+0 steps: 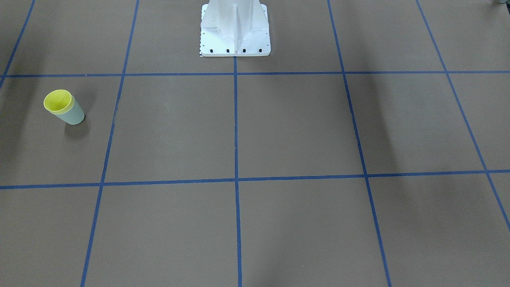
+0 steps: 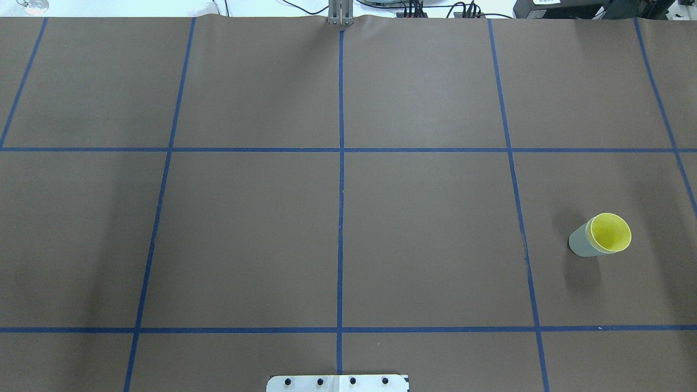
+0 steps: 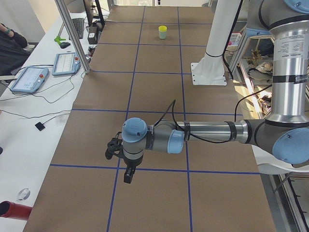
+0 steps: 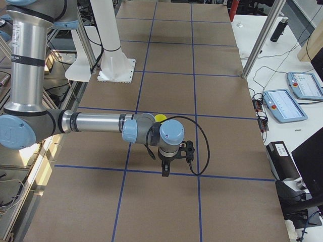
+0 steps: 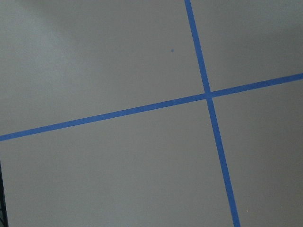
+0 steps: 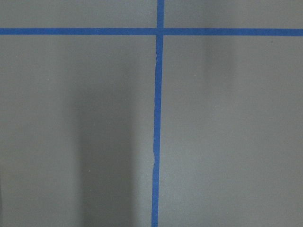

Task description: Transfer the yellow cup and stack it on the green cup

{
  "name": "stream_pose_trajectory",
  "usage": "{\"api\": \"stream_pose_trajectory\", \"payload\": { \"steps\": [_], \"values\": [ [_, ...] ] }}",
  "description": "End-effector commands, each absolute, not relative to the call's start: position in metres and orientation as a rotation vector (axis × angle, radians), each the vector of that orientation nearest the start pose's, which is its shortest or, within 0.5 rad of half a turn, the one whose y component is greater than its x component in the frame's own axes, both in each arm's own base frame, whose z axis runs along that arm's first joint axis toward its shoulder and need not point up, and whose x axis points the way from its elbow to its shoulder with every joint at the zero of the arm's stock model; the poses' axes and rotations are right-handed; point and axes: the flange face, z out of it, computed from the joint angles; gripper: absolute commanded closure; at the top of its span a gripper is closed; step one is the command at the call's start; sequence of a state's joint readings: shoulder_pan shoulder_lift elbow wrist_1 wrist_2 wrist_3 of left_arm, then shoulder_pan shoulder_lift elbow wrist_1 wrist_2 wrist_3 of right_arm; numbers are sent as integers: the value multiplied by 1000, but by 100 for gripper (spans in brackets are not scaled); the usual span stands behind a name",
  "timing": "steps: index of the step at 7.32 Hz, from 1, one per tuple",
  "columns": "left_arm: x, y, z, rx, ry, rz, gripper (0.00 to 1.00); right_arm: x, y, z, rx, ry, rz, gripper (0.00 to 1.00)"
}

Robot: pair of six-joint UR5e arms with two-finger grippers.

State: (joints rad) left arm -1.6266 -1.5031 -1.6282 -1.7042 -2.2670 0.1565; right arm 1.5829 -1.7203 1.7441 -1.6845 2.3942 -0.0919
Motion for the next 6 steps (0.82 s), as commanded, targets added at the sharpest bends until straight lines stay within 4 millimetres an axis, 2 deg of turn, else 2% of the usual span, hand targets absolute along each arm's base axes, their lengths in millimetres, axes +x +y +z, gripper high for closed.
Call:
{"api": "stream_pose_trajectory", "payload": {
  "steps": [1, 6],
  "values": [
    [-95, -467, 654, 191, 680, 140, 0, 66, -423, 647, -35, -825, -41, 0],
    [-96, -472, 650, 198, 674, 142, 0, 66, -423, 647, -35, -825, -41, 0]
  ]
}}
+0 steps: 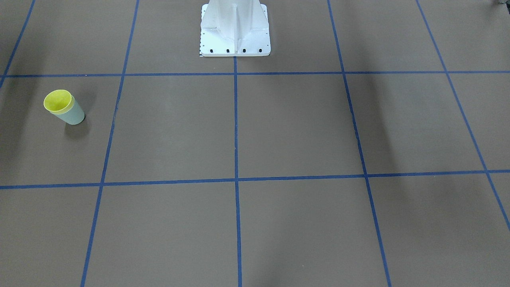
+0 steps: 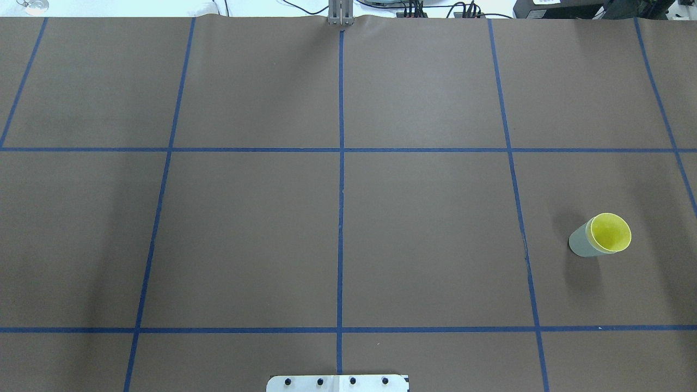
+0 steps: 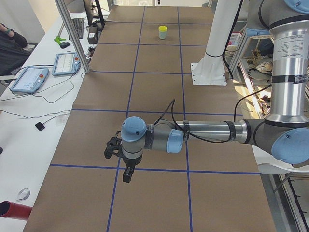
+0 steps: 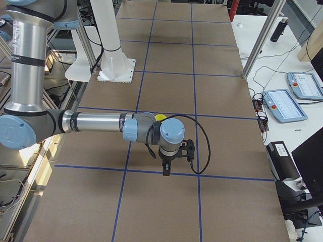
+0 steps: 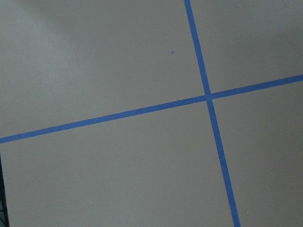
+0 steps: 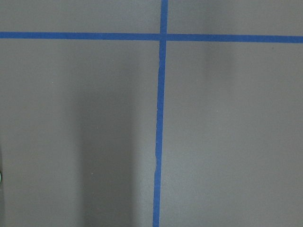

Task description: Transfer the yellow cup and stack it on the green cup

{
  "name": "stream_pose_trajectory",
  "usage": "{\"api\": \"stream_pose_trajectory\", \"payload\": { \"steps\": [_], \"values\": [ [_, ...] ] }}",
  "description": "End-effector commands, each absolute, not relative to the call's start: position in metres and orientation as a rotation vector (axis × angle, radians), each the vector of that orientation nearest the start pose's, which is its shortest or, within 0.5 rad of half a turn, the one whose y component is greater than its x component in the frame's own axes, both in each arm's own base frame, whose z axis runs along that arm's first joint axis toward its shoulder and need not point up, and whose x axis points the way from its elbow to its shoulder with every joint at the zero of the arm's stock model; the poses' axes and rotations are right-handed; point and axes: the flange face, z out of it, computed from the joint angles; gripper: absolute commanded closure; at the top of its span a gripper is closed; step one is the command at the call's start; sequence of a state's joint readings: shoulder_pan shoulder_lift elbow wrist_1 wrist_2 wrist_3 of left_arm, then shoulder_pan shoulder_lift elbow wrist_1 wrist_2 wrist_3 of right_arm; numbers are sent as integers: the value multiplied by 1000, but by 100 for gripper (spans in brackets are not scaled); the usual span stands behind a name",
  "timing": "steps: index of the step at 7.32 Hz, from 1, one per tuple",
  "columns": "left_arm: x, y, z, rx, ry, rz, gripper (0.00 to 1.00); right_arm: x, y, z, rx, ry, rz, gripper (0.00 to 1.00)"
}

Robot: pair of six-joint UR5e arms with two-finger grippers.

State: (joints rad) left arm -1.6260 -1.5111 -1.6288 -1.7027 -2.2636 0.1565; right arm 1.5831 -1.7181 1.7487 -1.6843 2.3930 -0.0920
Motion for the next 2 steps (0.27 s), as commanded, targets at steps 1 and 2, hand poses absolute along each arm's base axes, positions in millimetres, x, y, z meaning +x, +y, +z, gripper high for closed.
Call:
{"api": "stream_pose_trajectory", "payload": {
  "steps": [1, 2],
  "values": [
    [-96, -472, 650, 199, 674, 143, 0, 65, -423, 646, -34, -826, -40, 0],
    [-96, -472, 650, 200, 674, 144, 0, 65, -423, 646, -34, -826, -42, 0]
  ]
}}
